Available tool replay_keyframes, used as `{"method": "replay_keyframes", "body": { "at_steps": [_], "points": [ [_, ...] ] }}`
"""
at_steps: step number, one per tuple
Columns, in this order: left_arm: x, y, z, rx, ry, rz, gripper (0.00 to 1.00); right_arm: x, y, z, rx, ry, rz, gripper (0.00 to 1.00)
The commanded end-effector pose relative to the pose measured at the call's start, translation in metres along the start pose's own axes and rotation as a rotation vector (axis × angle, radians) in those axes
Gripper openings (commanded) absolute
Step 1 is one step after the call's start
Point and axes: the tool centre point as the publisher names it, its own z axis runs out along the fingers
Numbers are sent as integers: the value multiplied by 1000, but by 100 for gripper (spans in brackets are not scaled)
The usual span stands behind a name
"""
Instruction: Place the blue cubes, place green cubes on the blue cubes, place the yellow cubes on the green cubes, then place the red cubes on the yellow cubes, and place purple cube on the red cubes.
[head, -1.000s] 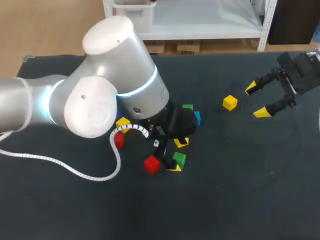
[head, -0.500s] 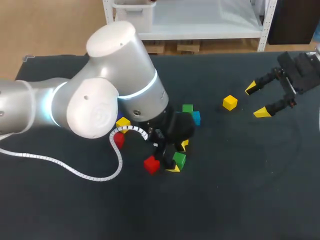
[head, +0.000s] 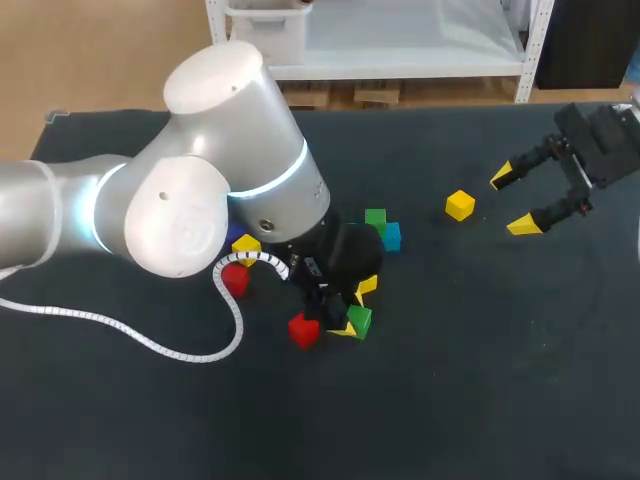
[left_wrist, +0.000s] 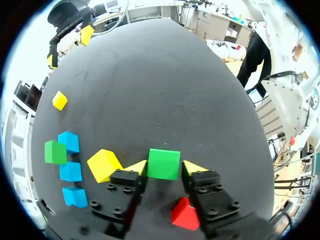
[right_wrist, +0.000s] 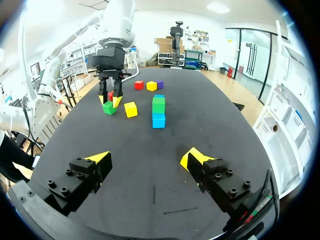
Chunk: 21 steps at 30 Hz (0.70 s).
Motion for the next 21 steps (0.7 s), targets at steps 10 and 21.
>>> {"method": "replay_keyframes", "body": {
  "at_steps": [10,21],
  "points": [
    [3,12,-20,-94,-67,-83,0,0,0,0,0,-1,-1,100],
    [18,54,-76,-207,-59,-183,0,0,0,0,0,-1,-1,100]
  ]
}}
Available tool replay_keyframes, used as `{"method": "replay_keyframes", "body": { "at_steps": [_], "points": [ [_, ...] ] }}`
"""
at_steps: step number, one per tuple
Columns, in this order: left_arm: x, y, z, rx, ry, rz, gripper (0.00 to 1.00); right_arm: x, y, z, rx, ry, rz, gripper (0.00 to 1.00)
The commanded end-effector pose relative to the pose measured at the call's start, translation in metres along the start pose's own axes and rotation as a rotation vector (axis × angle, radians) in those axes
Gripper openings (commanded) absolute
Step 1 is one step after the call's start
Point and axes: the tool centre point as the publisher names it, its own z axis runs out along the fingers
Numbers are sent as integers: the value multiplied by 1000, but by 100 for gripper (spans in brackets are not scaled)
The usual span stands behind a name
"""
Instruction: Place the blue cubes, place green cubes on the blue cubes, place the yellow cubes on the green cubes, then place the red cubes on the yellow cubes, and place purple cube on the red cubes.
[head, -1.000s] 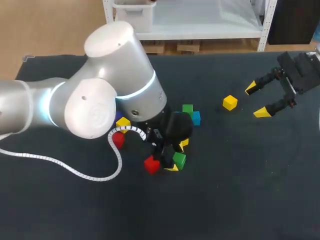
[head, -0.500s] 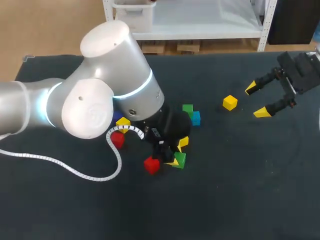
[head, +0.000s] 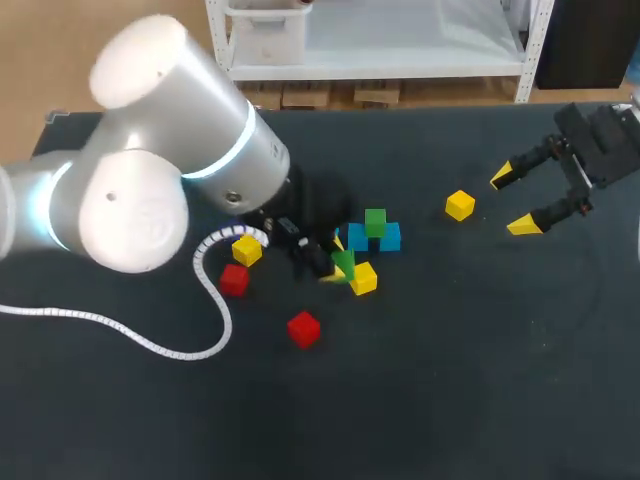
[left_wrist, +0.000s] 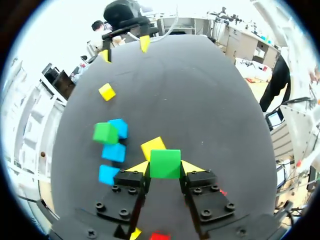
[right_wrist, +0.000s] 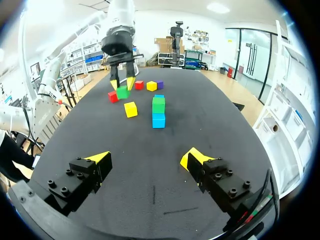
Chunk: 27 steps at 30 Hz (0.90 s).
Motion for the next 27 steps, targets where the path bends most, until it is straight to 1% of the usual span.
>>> {"method": "replay_keyframes", "body": {
  "at_steps": [1,5,10,13,19,27],
  "points": [
    [3,17,-18,10,33,1,0,0,0,0,0,-1,-1,100],
    [4,39,-20,31,64,39,0,0,0,0,0,-1,-1,100],
    [3,62,-16,49,59,81,0,0,0,0,0,-1,-1,100],
    [4,71,-10,66,54,82,0,0,0,0,0,-1,-1,100],
    [8,82,0,74,46,53,0,0,0,0,0,-1,-1,100],
    [8,89,10,74,42,39,0,0,0,0,0,-1,-1,100]
  ]
}}
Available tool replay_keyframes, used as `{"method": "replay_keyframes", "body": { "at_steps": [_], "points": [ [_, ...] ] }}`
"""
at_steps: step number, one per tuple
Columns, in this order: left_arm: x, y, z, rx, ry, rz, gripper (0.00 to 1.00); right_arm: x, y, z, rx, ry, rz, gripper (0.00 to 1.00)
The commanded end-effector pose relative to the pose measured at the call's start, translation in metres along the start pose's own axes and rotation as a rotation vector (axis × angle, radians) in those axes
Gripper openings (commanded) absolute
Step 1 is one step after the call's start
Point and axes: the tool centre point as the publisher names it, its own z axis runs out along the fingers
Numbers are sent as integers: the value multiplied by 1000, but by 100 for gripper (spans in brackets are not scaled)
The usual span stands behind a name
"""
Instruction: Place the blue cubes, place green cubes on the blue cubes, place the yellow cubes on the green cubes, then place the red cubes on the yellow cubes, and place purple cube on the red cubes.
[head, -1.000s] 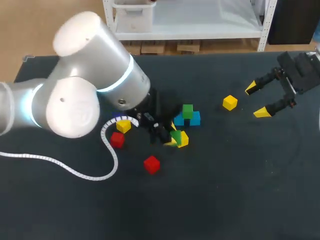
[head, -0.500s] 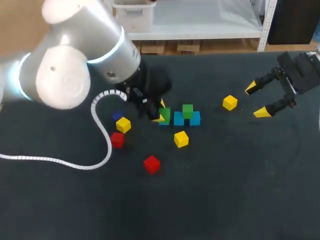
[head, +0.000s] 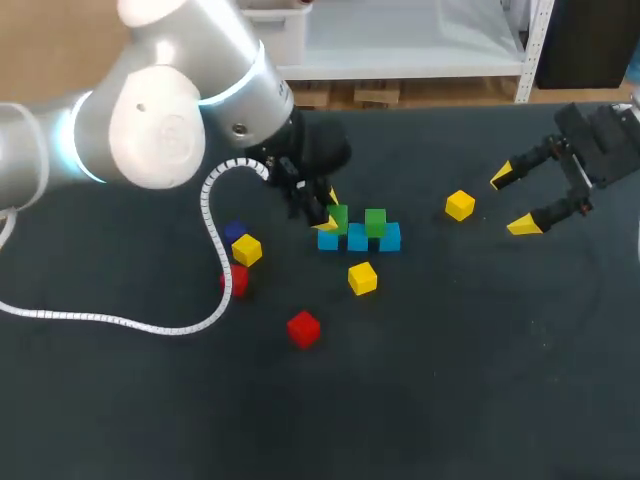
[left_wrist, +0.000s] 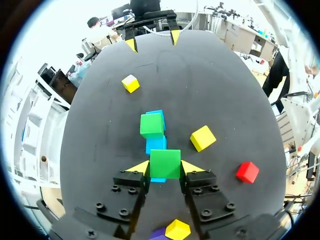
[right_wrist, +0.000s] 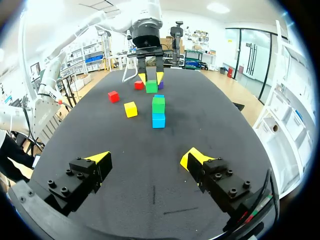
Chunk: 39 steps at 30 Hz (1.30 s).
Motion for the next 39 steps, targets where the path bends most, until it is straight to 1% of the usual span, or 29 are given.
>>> {"method": "replay_keyframes", "body": {
  "at_steps": [1,8,23,32,39],
  "points": [
    [-1,8,6,17,-1,2,0,0,0,0,0,-1,-1,100],
    [1,10,12,25,-22,-8,0,0,0,0,0,-1,-1,100],
    [-3,13,24,56,-11,2,0,0,0,0,0,-1,-1,100],
    [-4,14,25,58,-5,7,0,0,0,0,0,-1,-1,100],
    [-3,11,24,59,-1,4,0,0,0,0,0,-1,-1,100]
  ]
}}
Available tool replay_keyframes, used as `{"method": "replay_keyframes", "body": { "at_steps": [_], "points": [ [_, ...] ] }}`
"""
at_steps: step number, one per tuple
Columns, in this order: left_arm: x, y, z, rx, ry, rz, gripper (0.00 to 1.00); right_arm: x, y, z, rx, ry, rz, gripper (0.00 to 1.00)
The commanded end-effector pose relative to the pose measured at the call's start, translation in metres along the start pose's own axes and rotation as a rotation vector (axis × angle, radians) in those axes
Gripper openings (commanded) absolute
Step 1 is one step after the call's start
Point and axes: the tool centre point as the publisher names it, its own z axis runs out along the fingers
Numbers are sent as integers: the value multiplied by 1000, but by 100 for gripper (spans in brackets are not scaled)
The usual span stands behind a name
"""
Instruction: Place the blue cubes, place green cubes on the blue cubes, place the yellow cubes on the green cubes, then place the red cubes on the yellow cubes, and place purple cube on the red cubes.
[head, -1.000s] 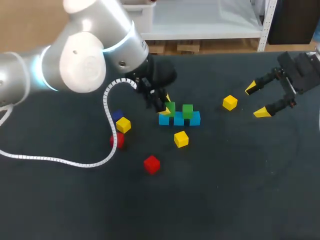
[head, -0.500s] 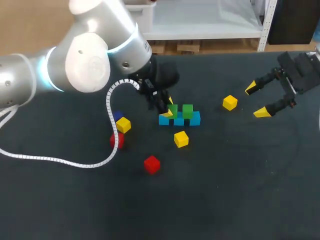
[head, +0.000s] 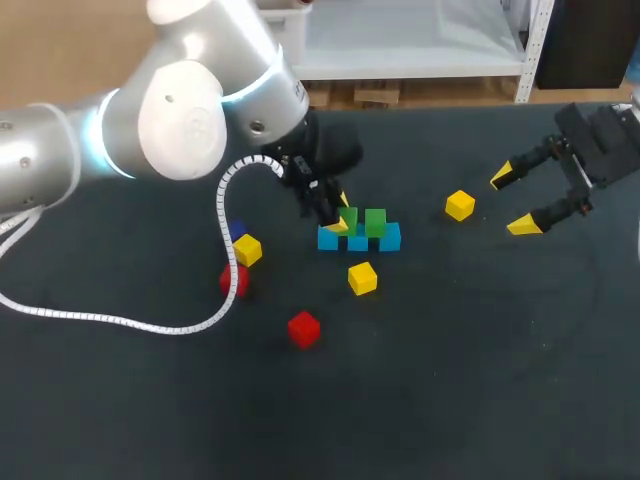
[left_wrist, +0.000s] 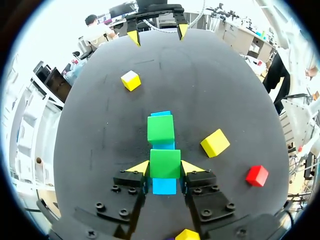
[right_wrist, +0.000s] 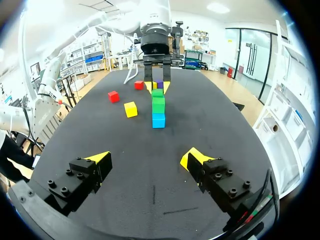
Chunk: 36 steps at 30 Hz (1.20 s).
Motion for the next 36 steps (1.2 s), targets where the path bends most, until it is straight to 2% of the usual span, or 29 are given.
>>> {"method": "replay_keyframes", "body": {
  "at_steps": [1,36],
  "points": [
    [1,0,-1,3,-1,-2,0,0,0,0,0,-1,-1,100],
    [4,-2,-1,8,20,-2,0,0,0,0,0,-1,-1,100]
  ]
}}
